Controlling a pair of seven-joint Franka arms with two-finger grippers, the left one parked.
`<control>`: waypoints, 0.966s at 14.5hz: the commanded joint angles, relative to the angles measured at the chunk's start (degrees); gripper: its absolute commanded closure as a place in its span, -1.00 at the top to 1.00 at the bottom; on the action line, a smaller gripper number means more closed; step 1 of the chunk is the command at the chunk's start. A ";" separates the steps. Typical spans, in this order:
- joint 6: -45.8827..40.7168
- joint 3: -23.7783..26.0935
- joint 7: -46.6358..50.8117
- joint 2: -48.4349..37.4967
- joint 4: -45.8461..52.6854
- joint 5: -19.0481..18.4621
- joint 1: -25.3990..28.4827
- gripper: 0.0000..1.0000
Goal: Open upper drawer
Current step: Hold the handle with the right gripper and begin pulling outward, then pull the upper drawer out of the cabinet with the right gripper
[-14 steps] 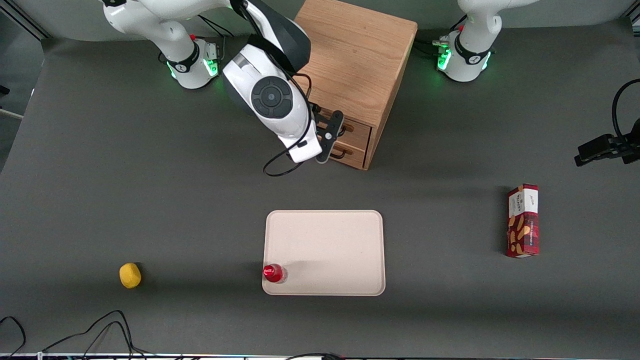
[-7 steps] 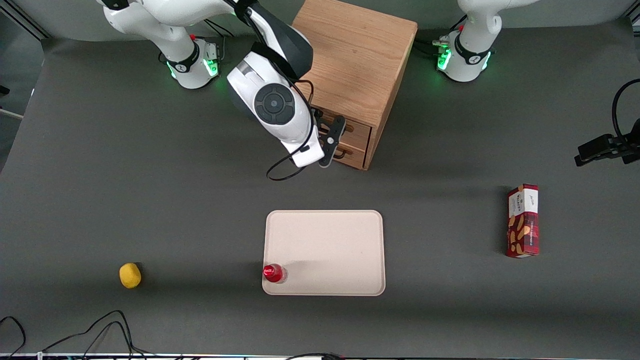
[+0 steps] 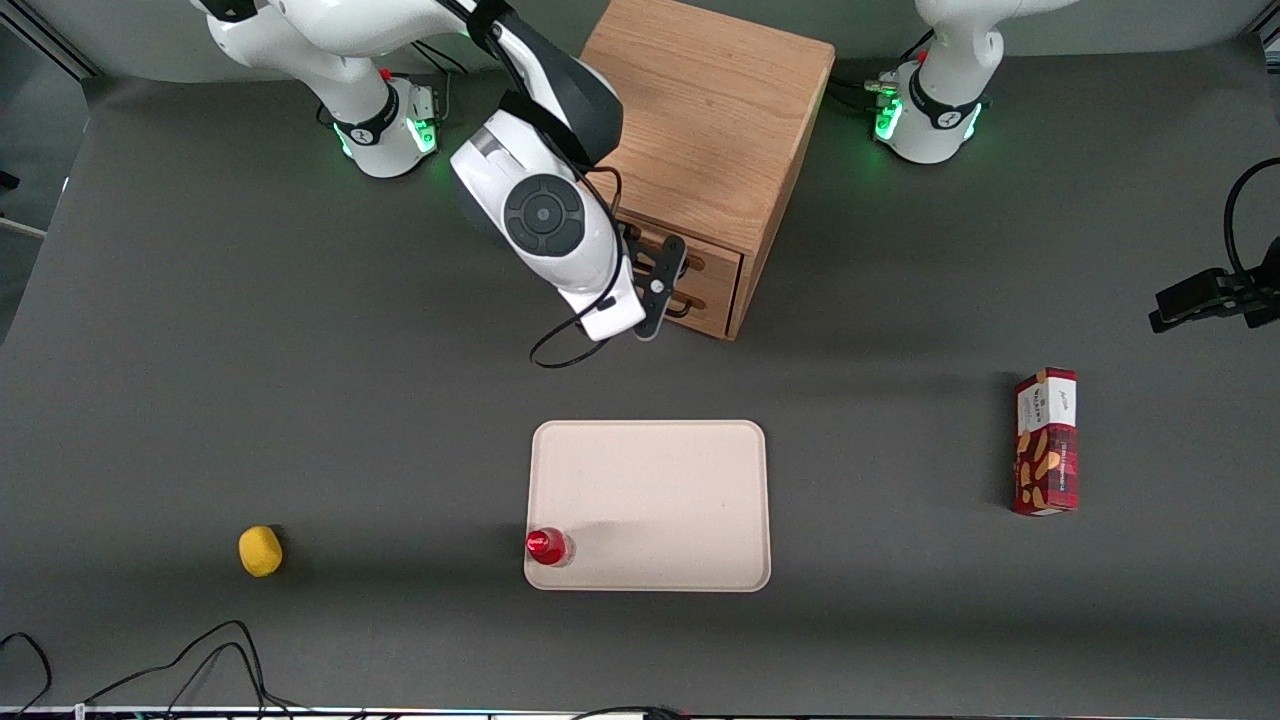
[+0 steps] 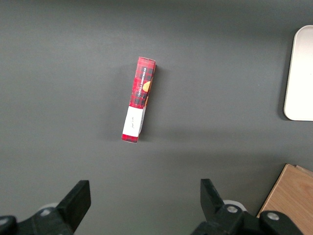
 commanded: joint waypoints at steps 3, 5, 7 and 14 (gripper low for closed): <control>0.62 -2.73 -3.43 1.43 1.95 -0.91 -0.45 1.00; 0.71 -4.30 -3.34 2.04 3.09 -0.47 -0.45 1.00; 2.02 -5.10 -3.26 2.49 3.28 -0.38 -0.45 1.00; 5.01 -6.51 -2.99 3.54 4.86 -0.12 -1.68 1.00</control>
